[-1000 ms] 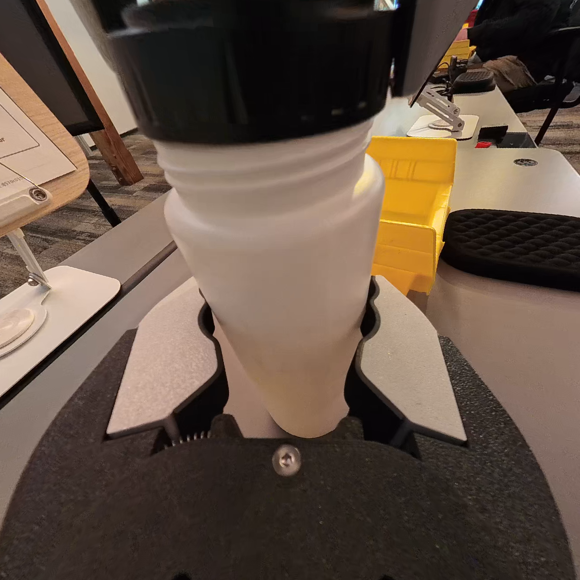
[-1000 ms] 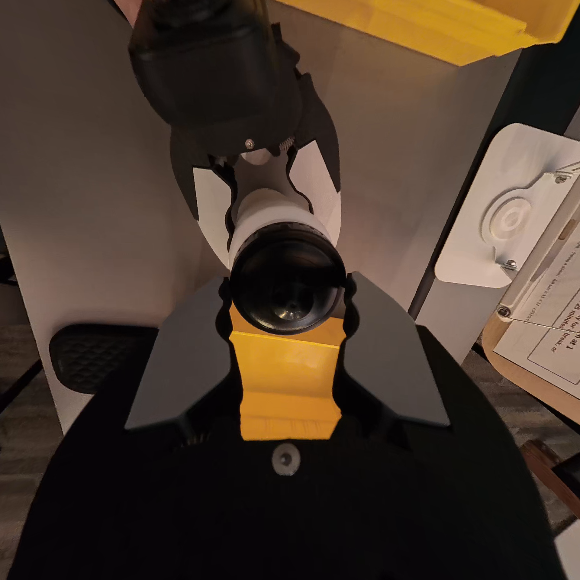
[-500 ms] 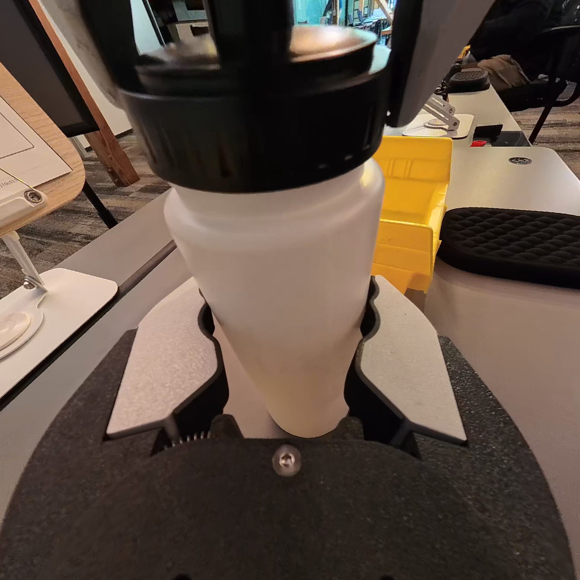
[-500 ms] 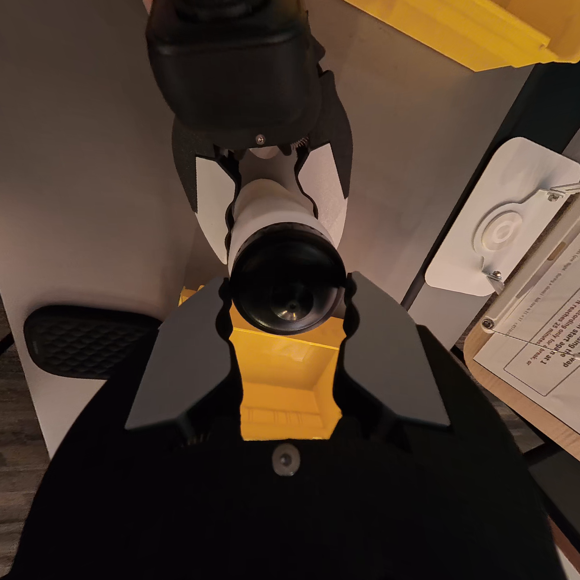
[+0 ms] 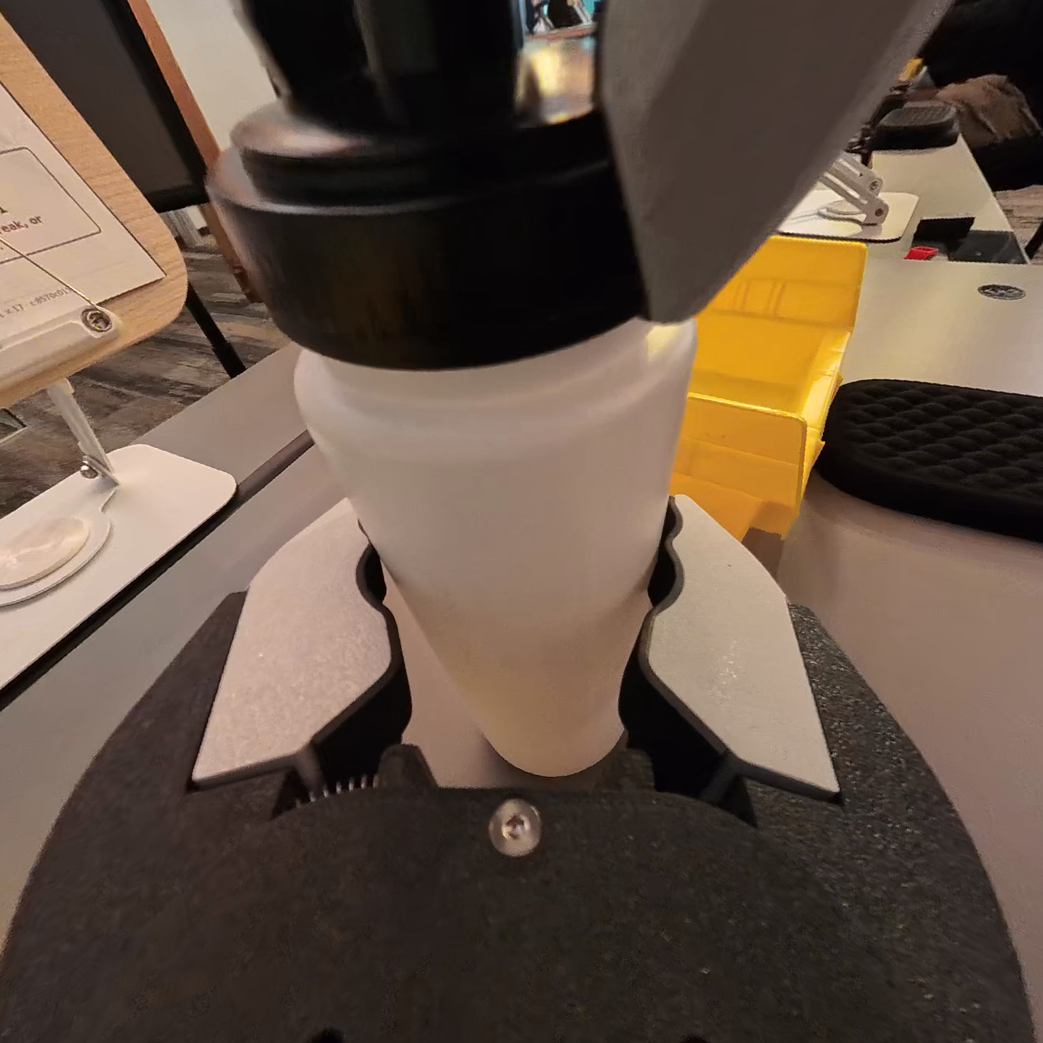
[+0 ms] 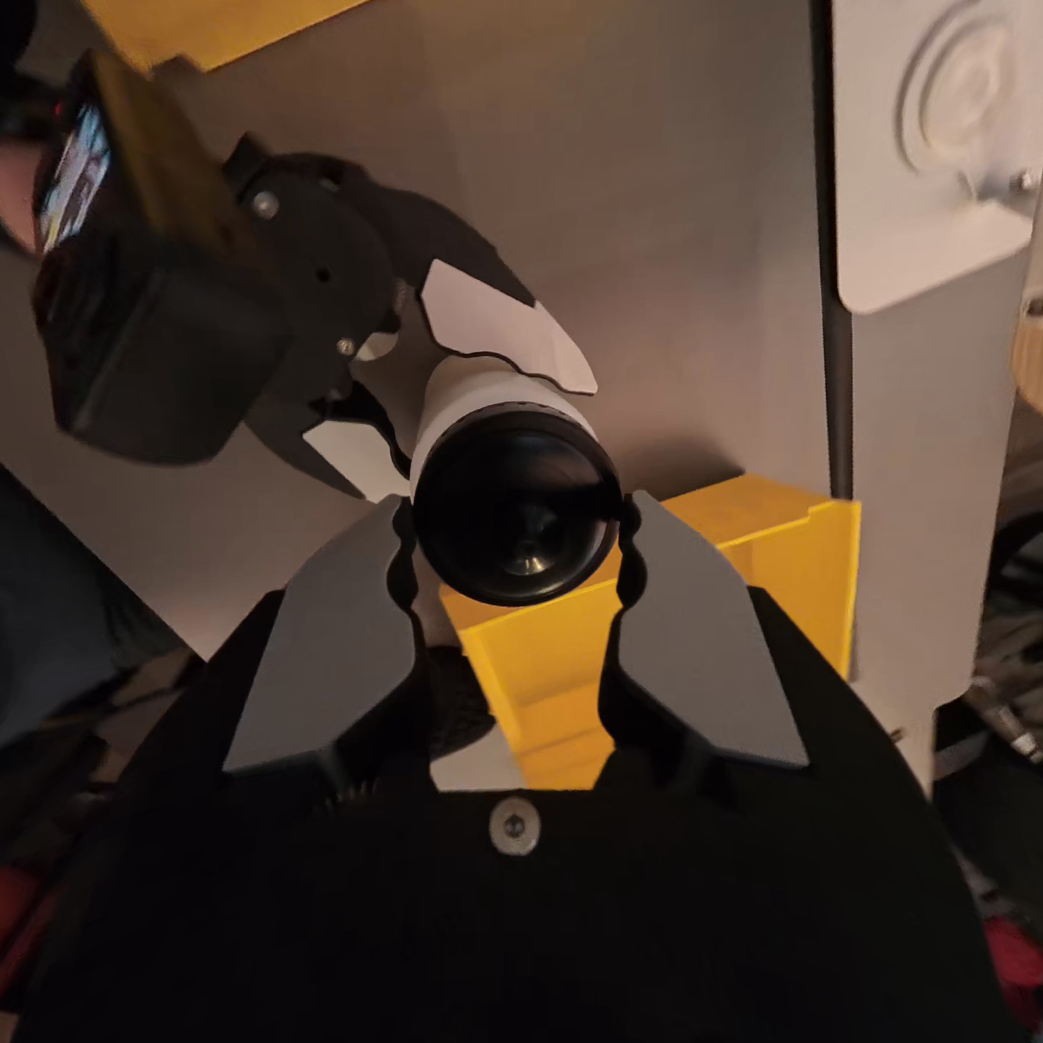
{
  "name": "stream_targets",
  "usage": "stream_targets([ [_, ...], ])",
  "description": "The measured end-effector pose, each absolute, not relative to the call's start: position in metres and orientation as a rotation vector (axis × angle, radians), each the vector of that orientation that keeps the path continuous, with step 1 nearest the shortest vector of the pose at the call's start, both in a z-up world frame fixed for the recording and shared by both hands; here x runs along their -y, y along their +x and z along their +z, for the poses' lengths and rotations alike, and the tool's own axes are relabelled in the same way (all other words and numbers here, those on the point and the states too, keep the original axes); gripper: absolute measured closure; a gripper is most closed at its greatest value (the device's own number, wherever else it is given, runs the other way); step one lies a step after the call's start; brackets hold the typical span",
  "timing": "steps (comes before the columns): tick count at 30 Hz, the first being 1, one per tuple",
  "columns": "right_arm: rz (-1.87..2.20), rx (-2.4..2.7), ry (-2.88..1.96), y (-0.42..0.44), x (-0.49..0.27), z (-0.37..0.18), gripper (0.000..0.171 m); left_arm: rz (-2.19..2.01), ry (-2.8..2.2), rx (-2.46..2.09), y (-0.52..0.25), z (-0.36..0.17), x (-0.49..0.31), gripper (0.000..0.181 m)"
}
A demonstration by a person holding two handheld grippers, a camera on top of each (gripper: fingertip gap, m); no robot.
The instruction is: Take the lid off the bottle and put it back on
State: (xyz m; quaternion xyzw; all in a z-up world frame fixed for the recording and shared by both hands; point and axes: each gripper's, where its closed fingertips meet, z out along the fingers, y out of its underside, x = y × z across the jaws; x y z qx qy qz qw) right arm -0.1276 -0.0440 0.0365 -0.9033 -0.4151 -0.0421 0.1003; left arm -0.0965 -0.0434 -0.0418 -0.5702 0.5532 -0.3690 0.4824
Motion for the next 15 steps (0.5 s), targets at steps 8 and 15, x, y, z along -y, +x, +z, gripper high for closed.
stream_targets([
  [8,0.001,0.702,-2.721,-0.1269,0.0413,0.0352,0.099,-0.877,-1.417,-1.328,-0.0969,-0.0424,0.0422,0.088],
  [15,0.017,0.814,-2.694,-0.1265,0.0425,0.0343,0.099,-0.898,-1.388,-1.346,-0.0965,-0.0418,0.0439,0.088],
])
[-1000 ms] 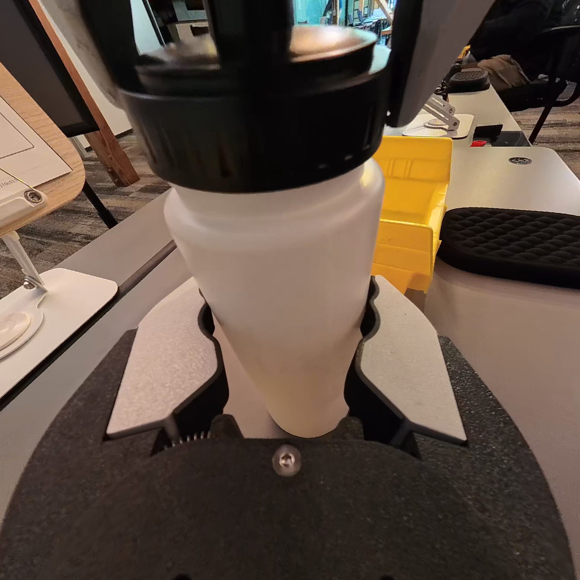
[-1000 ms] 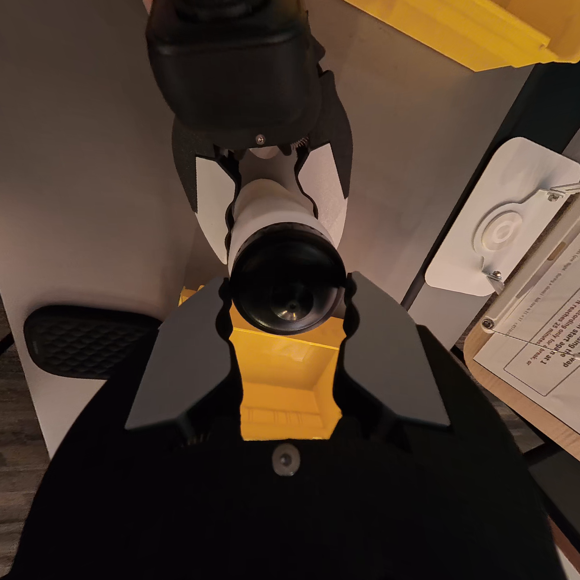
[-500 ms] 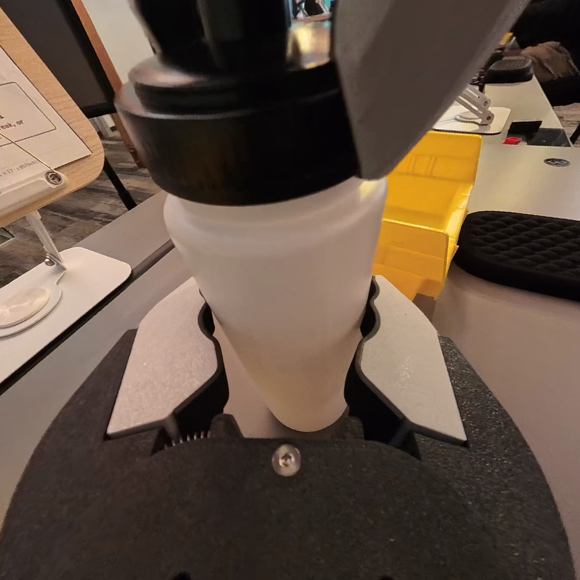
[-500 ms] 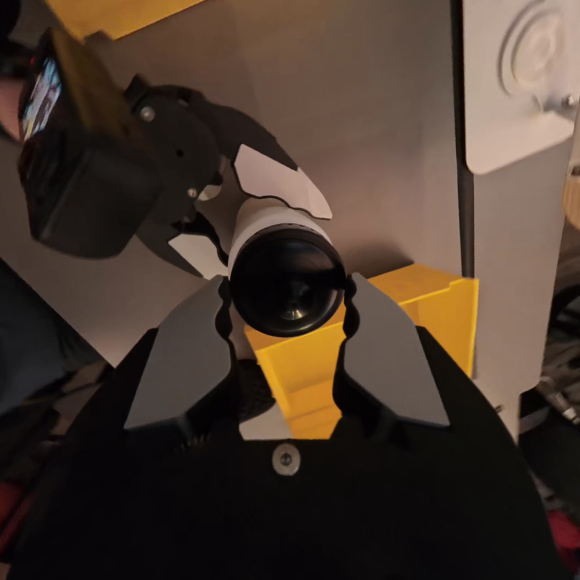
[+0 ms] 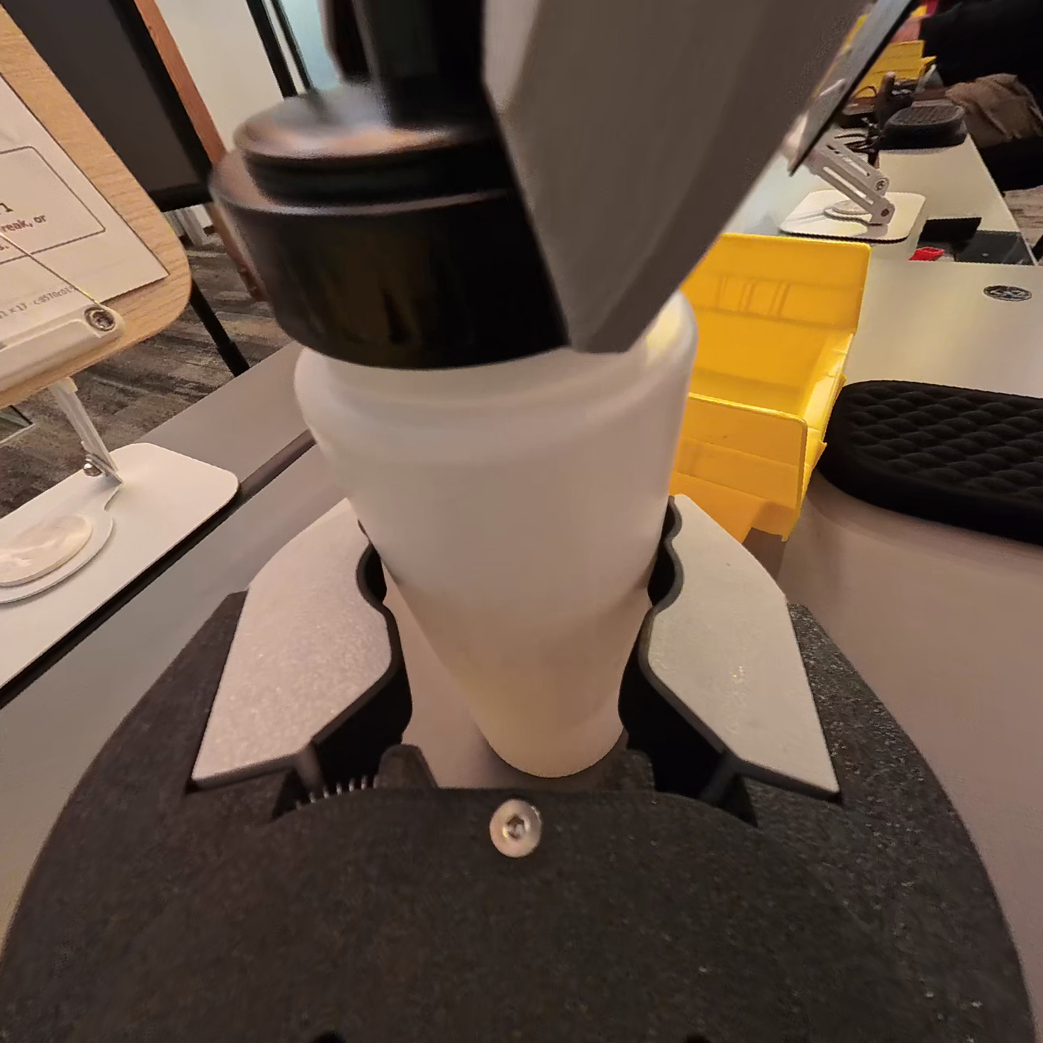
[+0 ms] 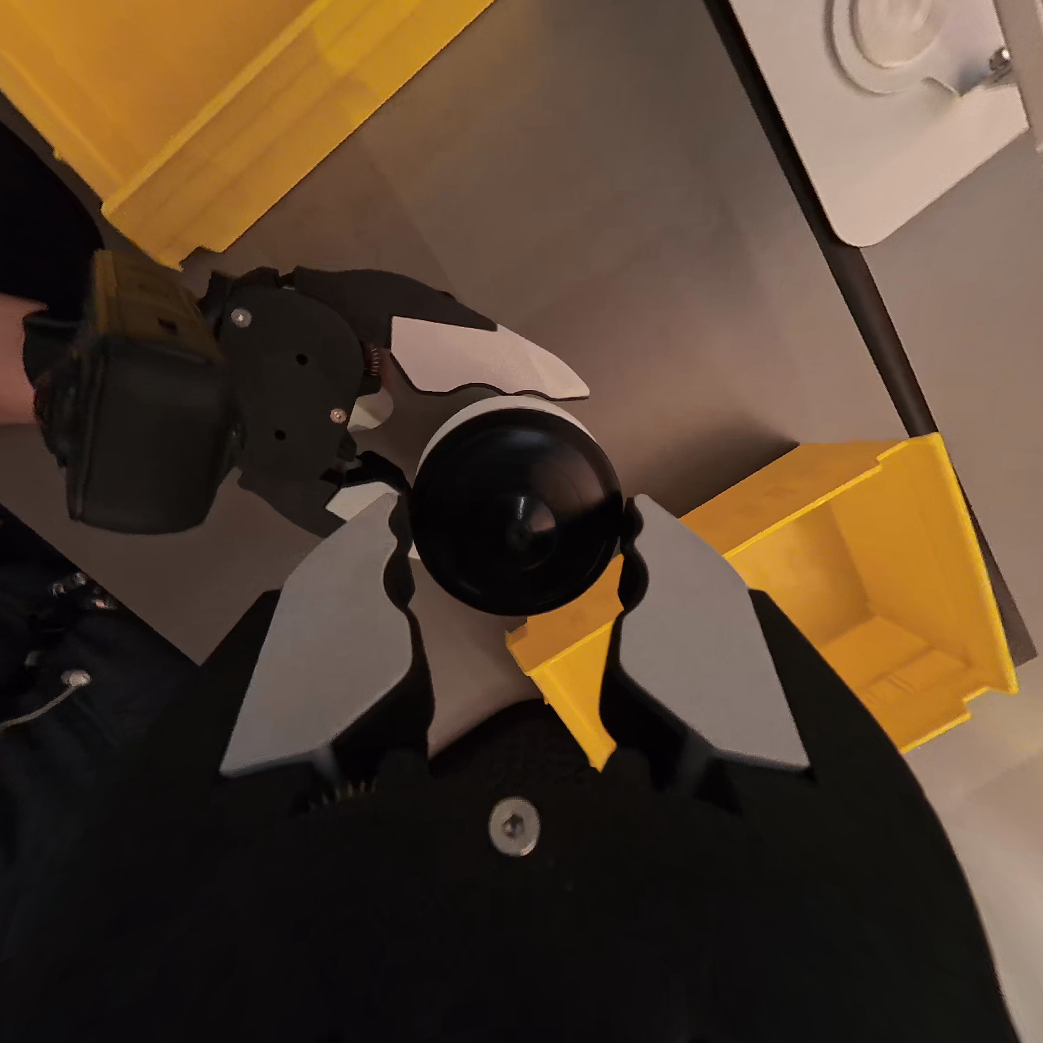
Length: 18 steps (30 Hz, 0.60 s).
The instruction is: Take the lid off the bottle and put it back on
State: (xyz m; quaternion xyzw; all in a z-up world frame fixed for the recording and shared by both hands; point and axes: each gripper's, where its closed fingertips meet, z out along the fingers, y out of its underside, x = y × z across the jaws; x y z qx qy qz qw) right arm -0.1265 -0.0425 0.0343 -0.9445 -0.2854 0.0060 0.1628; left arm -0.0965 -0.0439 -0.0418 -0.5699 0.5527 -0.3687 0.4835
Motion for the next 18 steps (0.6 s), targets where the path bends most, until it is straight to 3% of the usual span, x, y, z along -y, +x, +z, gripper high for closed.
stream_targets([
  [10,0.226,1.528,-2.318,-0.129,0.054,0.035,0.098,-0.987,-1.311,-1.422,-0.095,-0.041,0.057,0.089],
  [18,0.642,1.247,-2.341,-0.126,0.04,0.041,0.098,-1.28,-1.462,-1.433,-0.097,-0.034,0.07,0.089],
])
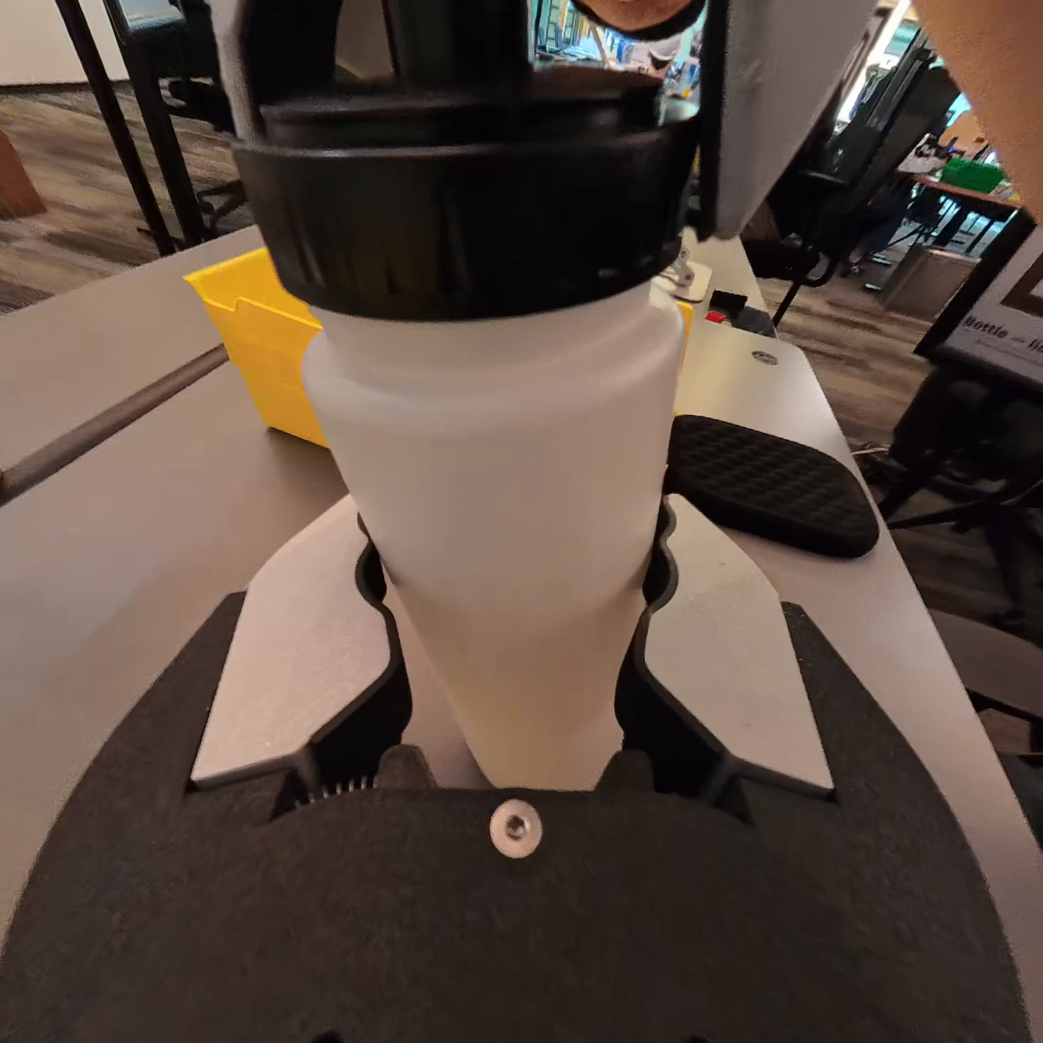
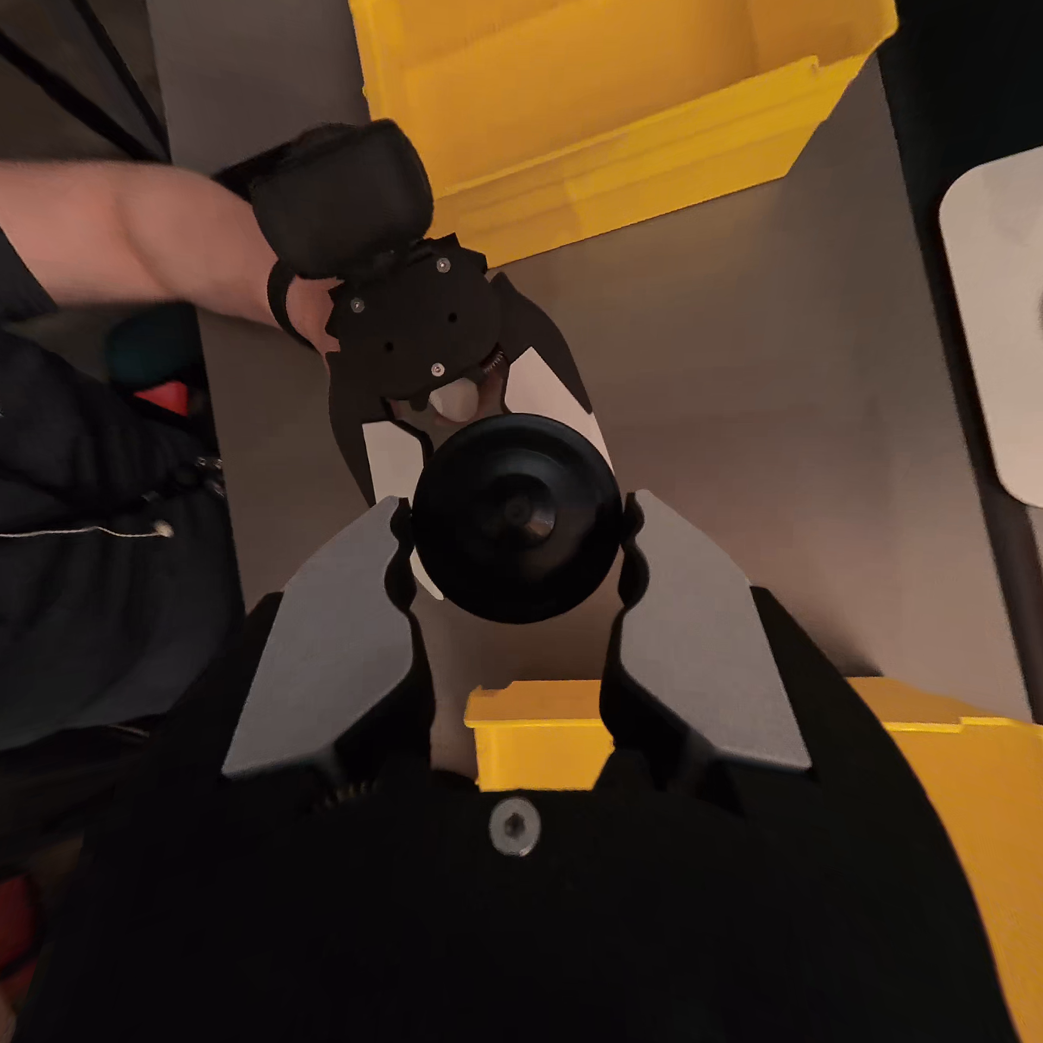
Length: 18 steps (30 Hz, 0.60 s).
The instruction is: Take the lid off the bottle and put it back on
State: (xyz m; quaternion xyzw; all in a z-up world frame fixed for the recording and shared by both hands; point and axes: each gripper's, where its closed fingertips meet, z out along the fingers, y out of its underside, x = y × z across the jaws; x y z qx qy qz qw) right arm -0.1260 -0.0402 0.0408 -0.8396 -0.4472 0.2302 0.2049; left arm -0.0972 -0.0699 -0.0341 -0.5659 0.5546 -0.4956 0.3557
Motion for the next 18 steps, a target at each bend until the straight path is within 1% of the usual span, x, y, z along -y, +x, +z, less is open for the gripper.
stream_targets([
  [4,0.719,1.211,-2.368,-0.127,0.038,0.044,0.099,-1.318,-1.492,-1.471,-0.103,-0.03,0.072,0.09],
  [10,0.835,1.35,-2.203,-0.136,0.052,0.061,0.099,-1.406,-1.436,-1.574,-0.113,-0.015,0.088,0.089],
  [12,0.858,1.382,-2.149,-0.136,0.055,0.065,0.099,-1.35,-1.406,-1.583,-0.114,-0.013,0.086,0.09],
  [15,0.734,1.424,-2.135,-0.131,0.05,0.058,0.098,-1.168,-1.419,-1.53,-0.111,-0.021,0.068,0.09],
  [18,0.632,1.401,-2.151,-0.131,0.04,0.054,0.098,-1.076,-1.414,-1.416,-0.108,-0.023,0.053,0.09],
])
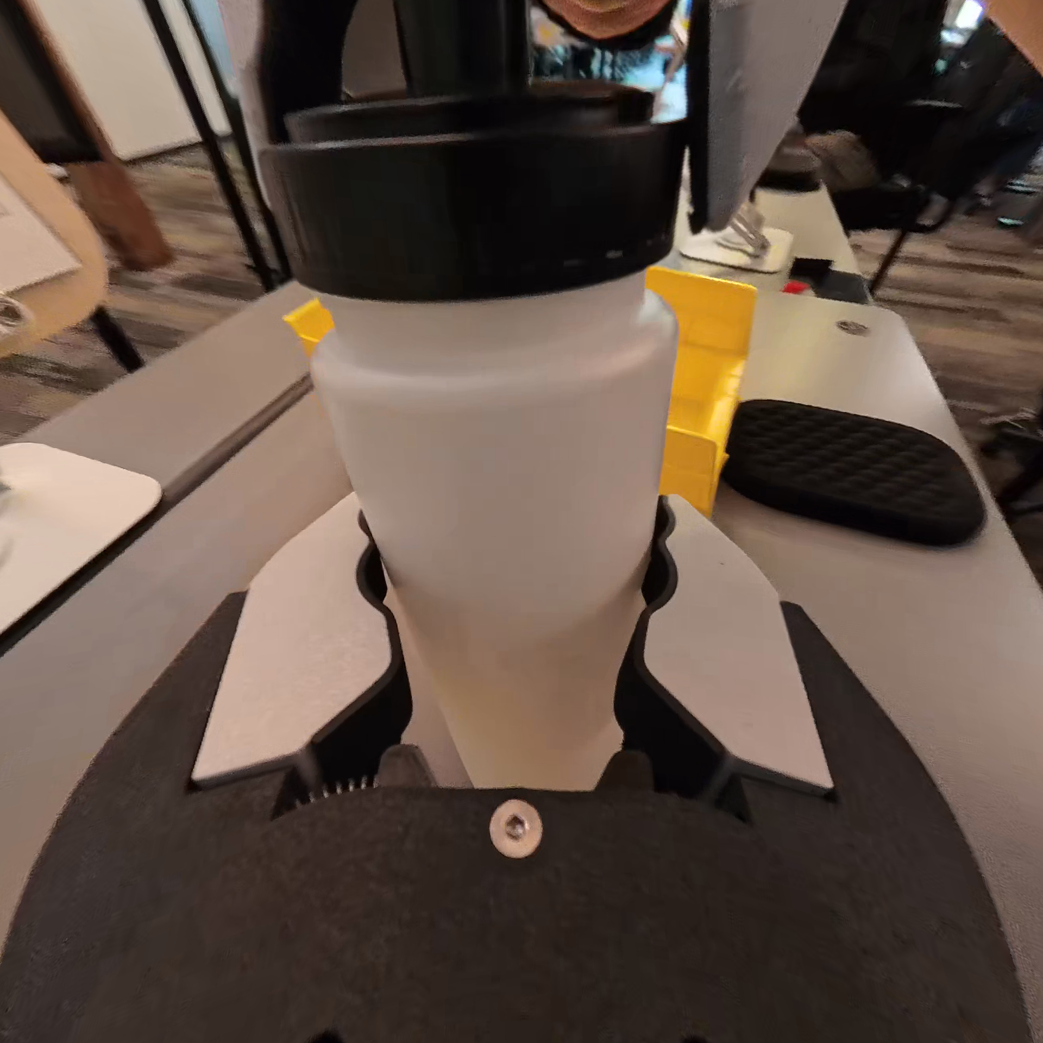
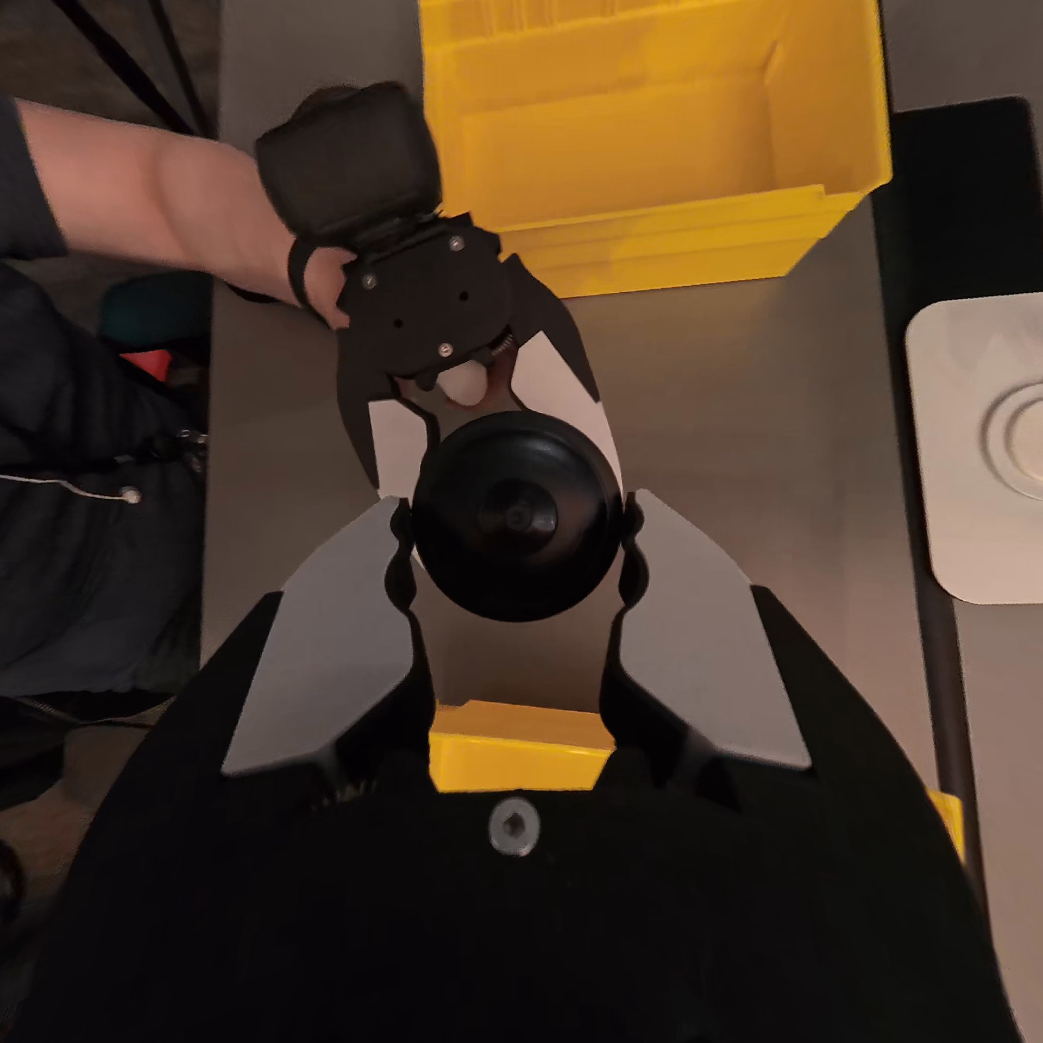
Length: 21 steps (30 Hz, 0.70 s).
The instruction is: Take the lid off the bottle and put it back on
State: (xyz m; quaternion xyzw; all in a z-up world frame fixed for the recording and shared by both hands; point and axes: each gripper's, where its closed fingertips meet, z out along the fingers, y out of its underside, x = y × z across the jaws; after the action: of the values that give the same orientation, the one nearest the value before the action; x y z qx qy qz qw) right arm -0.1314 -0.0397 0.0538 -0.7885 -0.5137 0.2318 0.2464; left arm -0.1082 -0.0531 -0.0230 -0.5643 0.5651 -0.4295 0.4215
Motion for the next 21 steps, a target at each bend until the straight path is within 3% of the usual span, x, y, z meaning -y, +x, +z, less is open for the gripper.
stream_targets([
  [9,0.326,1.408,-2.232,-0.139,0.032,0.05,0.099,-0.99,-1.367,-1.282,-0.109,-0.029,0.037,0.09],
  [13,0.201,1.186,-2.315,-0.137,0.022,0.067,0.095,-0.969,-1.379,-1.225,-0.112,-0.033,0.028,0.09],
  [21,0.033,0.785,-2.65,-0.138,0.018,0.048,0.08,-0.892,-1.377,-1.18,-0.113,-0.035,0.021,0.089],
])
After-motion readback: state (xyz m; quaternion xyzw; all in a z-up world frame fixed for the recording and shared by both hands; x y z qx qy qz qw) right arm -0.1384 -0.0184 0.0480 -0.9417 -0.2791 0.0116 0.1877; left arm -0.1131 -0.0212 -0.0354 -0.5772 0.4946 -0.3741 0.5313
